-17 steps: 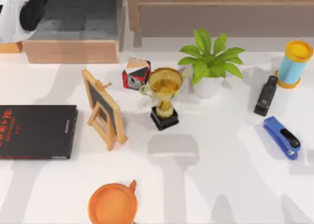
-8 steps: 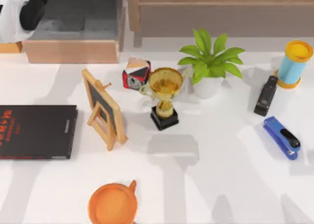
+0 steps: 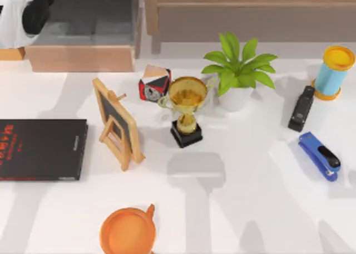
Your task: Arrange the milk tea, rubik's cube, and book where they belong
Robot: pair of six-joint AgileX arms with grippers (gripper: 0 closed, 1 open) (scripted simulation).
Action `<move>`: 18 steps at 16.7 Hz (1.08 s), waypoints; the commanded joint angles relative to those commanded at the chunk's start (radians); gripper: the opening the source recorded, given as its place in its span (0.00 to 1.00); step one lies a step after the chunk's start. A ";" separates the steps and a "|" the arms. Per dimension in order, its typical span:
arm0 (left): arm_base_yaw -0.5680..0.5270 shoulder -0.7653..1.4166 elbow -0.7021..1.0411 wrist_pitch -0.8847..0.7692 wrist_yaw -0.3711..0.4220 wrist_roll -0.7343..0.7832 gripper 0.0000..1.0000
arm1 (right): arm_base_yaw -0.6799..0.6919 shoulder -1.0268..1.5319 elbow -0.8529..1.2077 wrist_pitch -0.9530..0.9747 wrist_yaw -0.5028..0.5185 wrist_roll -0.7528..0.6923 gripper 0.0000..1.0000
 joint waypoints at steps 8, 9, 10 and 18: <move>-0.002 -0.002 0.000 0.000 0.000 0.001 0.00 | 0.000 0.000 0.000 0.000 0.000 0.000 1.00; -0.002 -0.005 -0.002 -0.001 0.000 0.001 0.00 | 0.000 0.000 0.000 0.000 0.000 0.000 1.00; -0.003 -0.015 -0.007 -0.005 -0.001 0.001 0.00 | 0.000 0.000 0.000 0.000 0.000 0.000 1.00; -0.003 -0.057 -0.030 -0.016 0.000 0.014 0.00 | 0.000 0.000 0.000 0.000 0.000 0.000 1.00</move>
